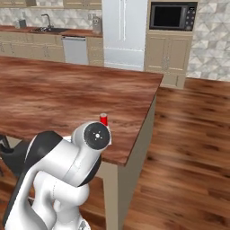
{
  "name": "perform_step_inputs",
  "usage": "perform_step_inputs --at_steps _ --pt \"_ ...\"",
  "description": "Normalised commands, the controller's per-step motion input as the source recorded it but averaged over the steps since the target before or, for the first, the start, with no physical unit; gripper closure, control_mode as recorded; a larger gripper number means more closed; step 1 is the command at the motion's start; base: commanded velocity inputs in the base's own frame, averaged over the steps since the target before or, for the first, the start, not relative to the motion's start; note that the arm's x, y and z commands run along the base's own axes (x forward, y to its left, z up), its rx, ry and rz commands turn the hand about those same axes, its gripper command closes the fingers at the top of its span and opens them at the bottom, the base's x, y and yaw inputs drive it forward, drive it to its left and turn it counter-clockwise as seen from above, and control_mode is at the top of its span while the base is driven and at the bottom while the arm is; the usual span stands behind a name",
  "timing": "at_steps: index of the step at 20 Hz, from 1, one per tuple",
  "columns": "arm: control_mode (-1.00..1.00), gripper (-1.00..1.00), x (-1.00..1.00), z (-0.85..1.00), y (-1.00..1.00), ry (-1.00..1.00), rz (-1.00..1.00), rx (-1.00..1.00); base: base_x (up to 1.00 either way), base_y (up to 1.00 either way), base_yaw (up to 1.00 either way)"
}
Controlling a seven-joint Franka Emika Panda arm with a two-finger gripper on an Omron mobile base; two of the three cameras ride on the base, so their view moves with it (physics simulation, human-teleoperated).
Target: Four empty soda cans are scattered around the kitchen. Gather all the cans and cluster them next to the stove for recycling.
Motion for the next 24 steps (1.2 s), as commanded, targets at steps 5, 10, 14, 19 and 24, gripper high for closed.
perform_step_inputs --at_steps 5,10,14,19,24 --pt "1.0 -1.0 0.0 0.0 0.0 0.0 0.0 0.0 0.42 -0.11 0.02" --pt "1.0 -1.0 0.0 0.0 0.0 0.0 0.0 0.0 0.48 -0.1 0.02" --pt "1.0 -1.0 0.0 0.0 0.0 0.0 0.0 0.0 0.37 -0.1 0.01" --pt "1.0 -1.0 0.0 0.0 0.0 0.0 0.0 0.0 0.2 -0.04 0.0" --pt "1.0 -1.0 0.0 0.0 0.0 0.0 0.0 0.0 0.07 0.0 0.01"
